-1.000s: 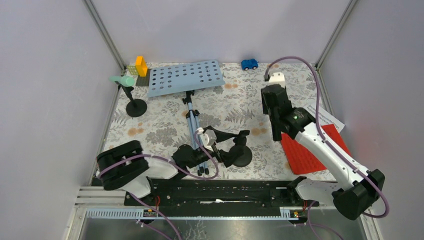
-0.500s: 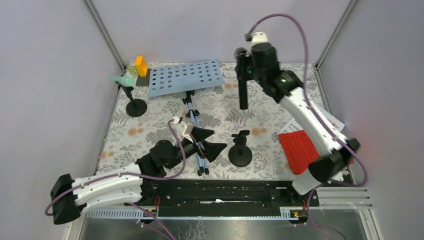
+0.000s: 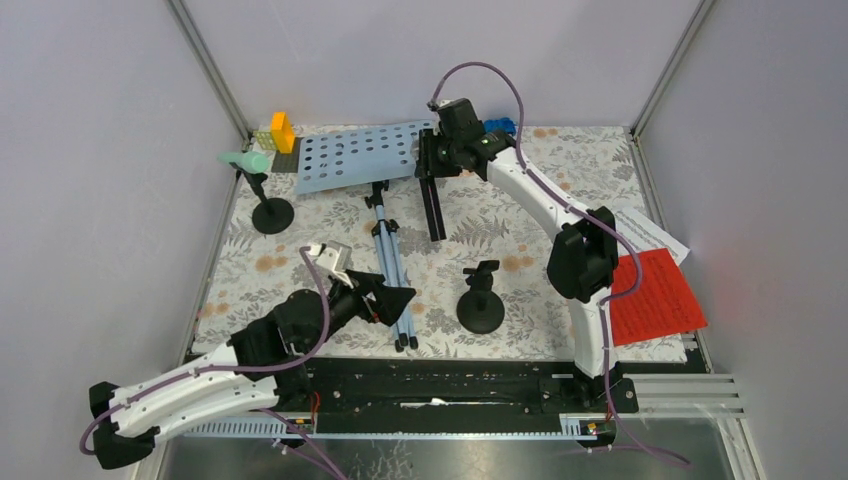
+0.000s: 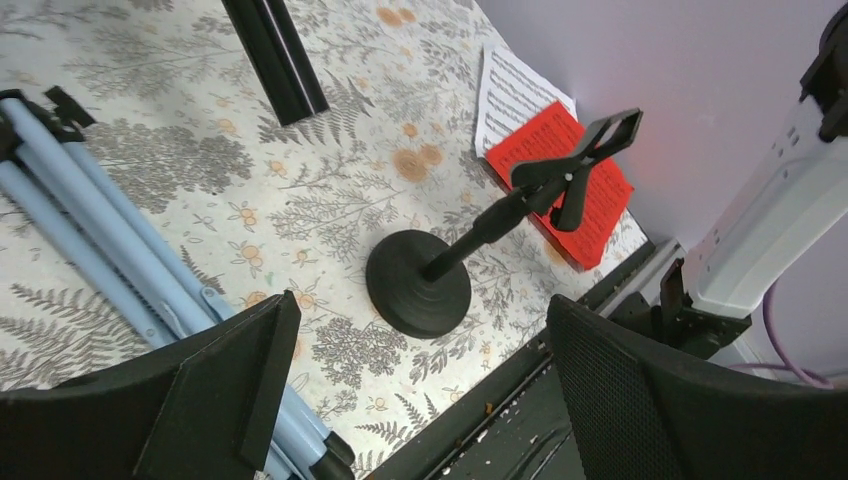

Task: Pack up the instrument practice props

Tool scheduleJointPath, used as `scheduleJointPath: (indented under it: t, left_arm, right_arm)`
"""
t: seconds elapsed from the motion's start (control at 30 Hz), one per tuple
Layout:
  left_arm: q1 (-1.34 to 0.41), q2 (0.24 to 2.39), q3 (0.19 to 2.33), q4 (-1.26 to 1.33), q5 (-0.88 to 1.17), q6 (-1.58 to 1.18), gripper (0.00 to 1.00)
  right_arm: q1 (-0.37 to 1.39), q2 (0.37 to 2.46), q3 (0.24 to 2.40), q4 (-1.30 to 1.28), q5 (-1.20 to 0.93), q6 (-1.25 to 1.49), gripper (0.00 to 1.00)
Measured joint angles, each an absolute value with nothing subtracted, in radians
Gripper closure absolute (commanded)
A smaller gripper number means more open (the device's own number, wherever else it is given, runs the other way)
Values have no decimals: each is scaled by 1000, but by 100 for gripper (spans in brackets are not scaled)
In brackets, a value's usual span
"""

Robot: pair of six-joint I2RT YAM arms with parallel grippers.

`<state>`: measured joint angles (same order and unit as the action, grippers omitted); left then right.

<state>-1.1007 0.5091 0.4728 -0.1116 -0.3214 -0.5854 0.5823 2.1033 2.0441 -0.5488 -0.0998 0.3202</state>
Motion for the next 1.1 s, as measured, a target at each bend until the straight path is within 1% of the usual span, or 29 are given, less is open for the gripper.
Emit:
scheduleJointPath:
  t: [0.1, 0.33, 0.5, 0.63, 0.77, 0.9, 0.97, 1.07, 1.1]
  left_arm:
    - [-1101, 461, 476, -157, -364, -598, 1]
    - [-1101, 400, 496, -241, -442, -608, 1]
    - [-1101, 381, 503, -267, -483, -618, 1]
    - [-1101, 379, 505, -289, -503, -631, 1]
    - [-1101, 379, 505, -303, -514, -643, 1]
    - [-1101, 379, 505, -321, -524, -655, 1]
    - [-1101, 379, 505, -331, -528, -659, 1]
    - [-1101, 379, 505, -345, -532, -665, 1]
    - [-1101, 379, 505, -346, -532, -665, 1]
  right_arm:
    - [582, 2106, 1986, -510, -152, 349, 100]
    - [582, 2095, 1698, -402, -239, 408, 100]
    - [582, 2082, 1549, -332, -282, 466, 100]
    - [582, 2045, 1444, -241, -299, 544, 96]
    - [582, 2029, 1377, -150, -308, 622, 86]
    - [582, 2029, 1357, -109, -316, 645, 61]
    - [583, 2029, 1352, -94, -316, 645, 54]
    - [583, 2029, 1342, -85, -317, 645, 40]
    - [583, 2029, 1339, -84, -317, 646, 37]
